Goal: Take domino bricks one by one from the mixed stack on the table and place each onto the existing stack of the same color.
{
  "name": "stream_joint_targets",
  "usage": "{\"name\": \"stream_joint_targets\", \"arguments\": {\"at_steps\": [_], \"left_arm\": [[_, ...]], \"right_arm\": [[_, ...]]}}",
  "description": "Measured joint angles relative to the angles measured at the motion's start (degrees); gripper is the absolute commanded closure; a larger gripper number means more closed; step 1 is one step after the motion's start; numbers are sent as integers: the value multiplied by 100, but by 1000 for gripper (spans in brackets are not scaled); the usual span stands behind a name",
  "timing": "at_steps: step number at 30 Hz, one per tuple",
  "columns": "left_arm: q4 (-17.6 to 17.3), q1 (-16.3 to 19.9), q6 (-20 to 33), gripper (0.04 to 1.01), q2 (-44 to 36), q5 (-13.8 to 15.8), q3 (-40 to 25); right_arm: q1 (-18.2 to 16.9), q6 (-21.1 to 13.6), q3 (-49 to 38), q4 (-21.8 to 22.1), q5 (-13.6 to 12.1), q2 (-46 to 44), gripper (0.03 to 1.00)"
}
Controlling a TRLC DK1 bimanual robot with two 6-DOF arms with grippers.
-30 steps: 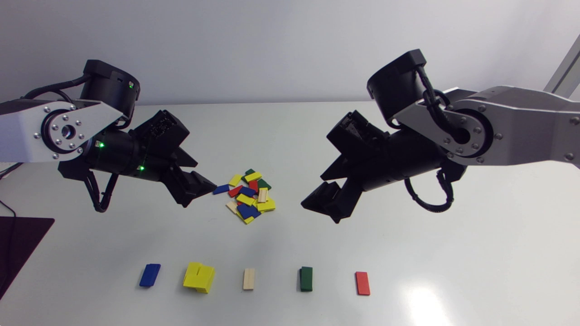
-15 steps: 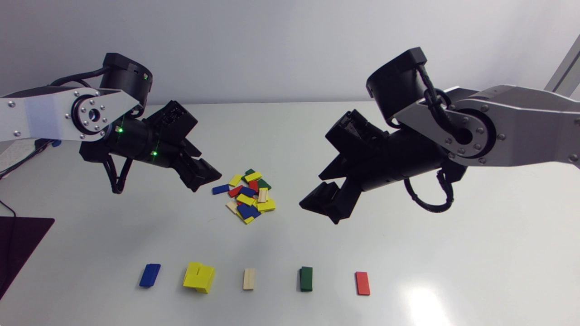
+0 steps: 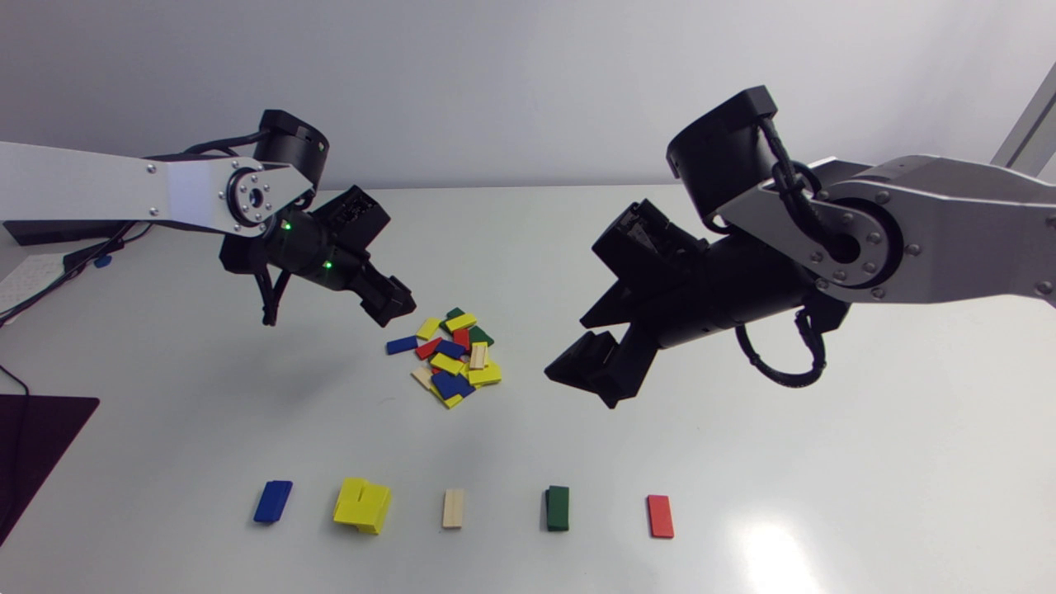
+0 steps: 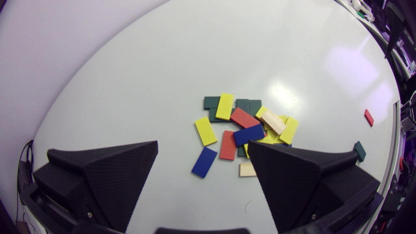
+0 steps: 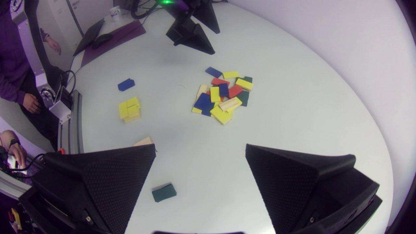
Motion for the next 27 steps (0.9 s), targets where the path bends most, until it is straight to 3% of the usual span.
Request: {"name": "stream_joint_targets", "arguments": {"at_steps": [17, 27], "left_arm": [[28, -297, -319, 123, 1331, -599, 761], [55, -350, -450, 226, 1823, -855, 1080]], "right_arm": [[-4, -2, 0, 2, -39, 7, 66], [-15, -2, 0, 2, -63, 11, 66]]}}
